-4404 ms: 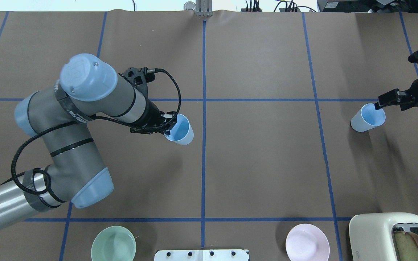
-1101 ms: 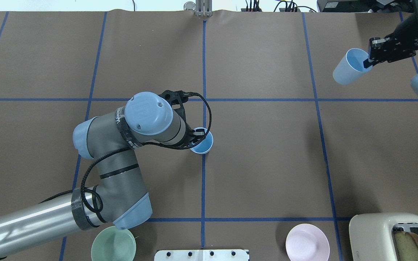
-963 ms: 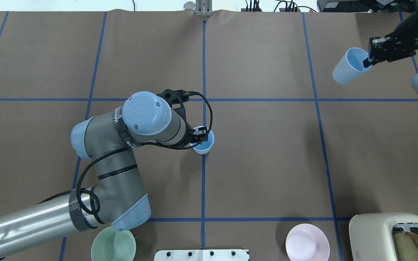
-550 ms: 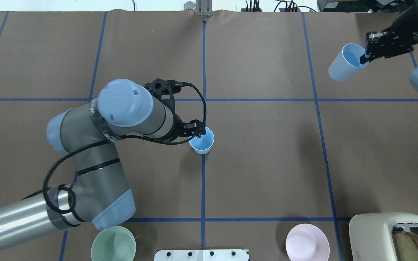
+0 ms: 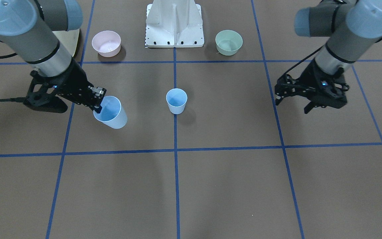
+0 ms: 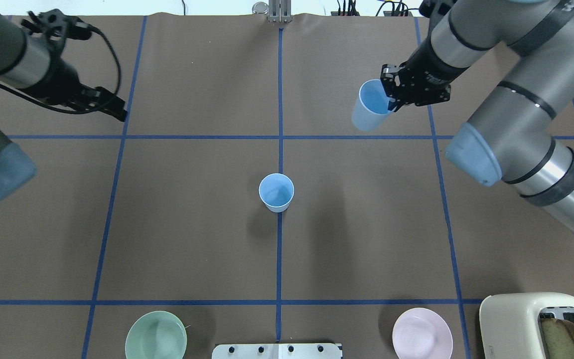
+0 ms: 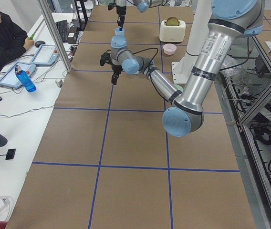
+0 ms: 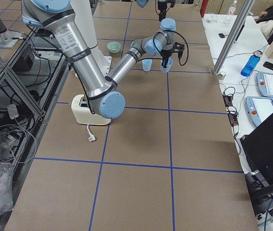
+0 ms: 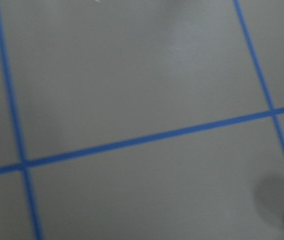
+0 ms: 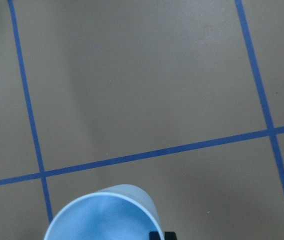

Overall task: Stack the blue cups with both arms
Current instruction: 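Withdraw the left arm while the right gripper carries its cup over the center cup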

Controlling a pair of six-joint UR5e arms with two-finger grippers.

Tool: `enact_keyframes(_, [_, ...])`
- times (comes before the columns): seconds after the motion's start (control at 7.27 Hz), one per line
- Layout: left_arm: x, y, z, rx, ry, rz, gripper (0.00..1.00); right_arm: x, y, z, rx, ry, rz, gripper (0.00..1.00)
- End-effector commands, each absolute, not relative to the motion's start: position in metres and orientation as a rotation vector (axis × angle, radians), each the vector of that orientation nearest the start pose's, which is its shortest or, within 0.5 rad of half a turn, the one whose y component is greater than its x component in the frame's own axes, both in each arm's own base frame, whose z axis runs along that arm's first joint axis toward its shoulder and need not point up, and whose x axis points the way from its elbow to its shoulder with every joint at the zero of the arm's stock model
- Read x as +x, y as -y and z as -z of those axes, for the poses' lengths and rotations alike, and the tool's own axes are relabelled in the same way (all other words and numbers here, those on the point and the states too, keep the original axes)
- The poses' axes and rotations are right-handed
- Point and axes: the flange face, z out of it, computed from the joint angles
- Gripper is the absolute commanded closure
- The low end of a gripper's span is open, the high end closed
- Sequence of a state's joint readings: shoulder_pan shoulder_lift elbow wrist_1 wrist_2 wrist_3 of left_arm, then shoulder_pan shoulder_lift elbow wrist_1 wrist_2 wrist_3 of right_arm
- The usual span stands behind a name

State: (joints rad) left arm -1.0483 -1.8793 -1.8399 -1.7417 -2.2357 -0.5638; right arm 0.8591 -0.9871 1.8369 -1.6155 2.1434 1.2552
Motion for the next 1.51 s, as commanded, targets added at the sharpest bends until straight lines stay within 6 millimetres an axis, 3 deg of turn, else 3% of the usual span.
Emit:
enact_keyframes(0.0, [0.143, 0.564, -0.429, 0.313, -0.919, -0.259, 0.01, -0.403, 0.493, -0.178, -0.003, 0.949, -0.297, 1.0])
enact_keyframes(0.14, [0.113, 0.57, -0.477, 0.318, -0.94, -0.293, 0.01, -0.42, 0.482, -0.166, -0.004, 0.954, -0.304, 1.0])
enact_keyframes(0.28, [0.089, 0.577, -0.51, 0.338, -0.944, -0.296, 0.01, -0.437, 0.47, -0.16, -0.001, 0.953, -0.313, 1.0])
enact_keyframes(0.41, [0.078, 0.581, -0.532, 0.341, -0.957, -0.301, 0.01, -0.449, 0.46, -0.154, 0.003, 0.955, -0.314, 1.0])
enact_keyframes(0.83, [0.045, 0.582, -0.55, 0.367, -0.939, -0.279, 0.01, -0.485, 0.427, -0.148, 0.006, 0.947, -0.305, 1.0])
enact_keyframes(1.38, [0.044, 0.577, -0.558, 0.356, -0.938, -0.276, 0.01, -0.503, 0.41, -0.148, 0.004, 0.942, -0.298, 1.0])
